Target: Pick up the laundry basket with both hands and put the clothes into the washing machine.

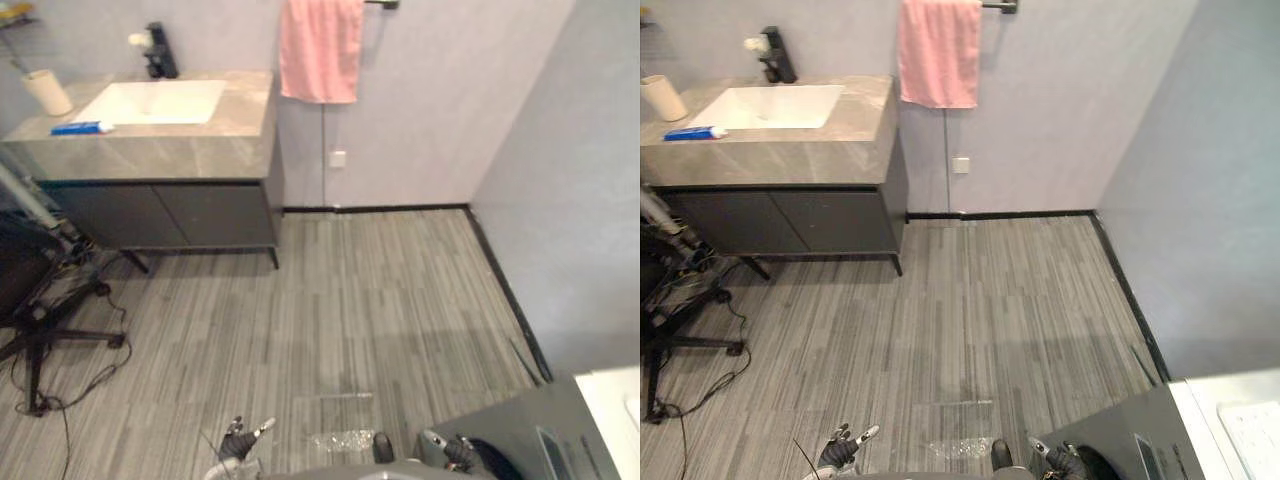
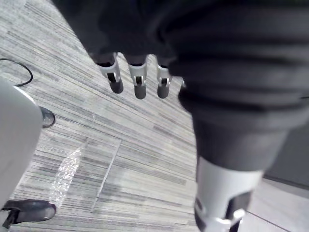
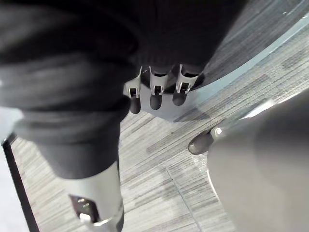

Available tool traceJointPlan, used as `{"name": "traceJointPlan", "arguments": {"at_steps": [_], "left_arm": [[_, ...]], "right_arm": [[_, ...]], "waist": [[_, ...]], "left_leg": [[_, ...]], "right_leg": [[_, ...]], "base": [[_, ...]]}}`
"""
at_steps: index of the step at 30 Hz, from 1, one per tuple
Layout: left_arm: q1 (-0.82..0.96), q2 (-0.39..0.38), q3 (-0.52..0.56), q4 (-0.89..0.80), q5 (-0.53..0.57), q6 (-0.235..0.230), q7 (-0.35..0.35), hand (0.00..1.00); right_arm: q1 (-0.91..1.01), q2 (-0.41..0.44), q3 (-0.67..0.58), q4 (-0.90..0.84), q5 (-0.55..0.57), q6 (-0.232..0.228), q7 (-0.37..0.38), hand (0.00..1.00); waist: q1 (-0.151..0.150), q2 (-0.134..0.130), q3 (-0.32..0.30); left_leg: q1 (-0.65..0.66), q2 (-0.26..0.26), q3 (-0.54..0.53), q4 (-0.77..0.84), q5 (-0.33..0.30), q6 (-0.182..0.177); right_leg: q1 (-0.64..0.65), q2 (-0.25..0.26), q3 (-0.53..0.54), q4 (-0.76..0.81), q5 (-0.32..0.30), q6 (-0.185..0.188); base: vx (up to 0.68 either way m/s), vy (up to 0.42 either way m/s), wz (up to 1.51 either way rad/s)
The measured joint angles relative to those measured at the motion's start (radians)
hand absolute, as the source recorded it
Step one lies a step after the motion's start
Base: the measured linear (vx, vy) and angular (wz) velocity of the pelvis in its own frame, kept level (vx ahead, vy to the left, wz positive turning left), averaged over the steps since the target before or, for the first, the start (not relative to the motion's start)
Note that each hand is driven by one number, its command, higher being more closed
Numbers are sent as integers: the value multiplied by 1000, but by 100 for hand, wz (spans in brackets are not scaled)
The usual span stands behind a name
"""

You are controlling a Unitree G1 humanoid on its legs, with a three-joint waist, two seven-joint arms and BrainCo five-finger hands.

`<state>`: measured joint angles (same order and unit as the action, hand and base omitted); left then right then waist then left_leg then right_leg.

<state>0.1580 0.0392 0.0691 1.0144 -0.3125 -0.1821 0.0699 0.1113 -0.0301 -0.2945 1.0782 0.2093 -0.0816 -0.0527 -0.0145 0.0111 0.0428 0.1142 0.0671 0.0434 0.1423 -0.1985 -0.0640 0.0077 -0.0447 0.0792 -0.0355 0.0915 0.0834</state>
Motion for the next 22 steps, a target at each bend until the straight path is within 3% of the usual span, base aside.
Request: {"name": "traceJointPlan", "arguments": {"at_steps": [8,14,22], "left_arm": [[11,16,-20,17,0,0,1,0],[10,21,-20,17,1,-1,1,0],[10,22,-20,16,1,-1,1,0]], "right_arm": [[0,-12,70,-2,-21,-9,0,0],[2,-14,92,-2,-24,-9,-1,0],[1,-18,105,-2,-33,-9,-3,0]], "waist": [[2,-12,-4],[3,-30,2],[3,-32,1]], "left_leg": [[-8,-17,-44,-21,16,19],[-9,-15,-62,-57,41,6],[-16,-13,-65,-77,51,3]], "right_leg": [[3,-26,-52,15,-25,8],[3,-29,-75,0,-19,8],[6,-27,-79,-38,3,7]], "base": [[-45,-4,21],[-100,-46,10],[-11,-10,0]]}}
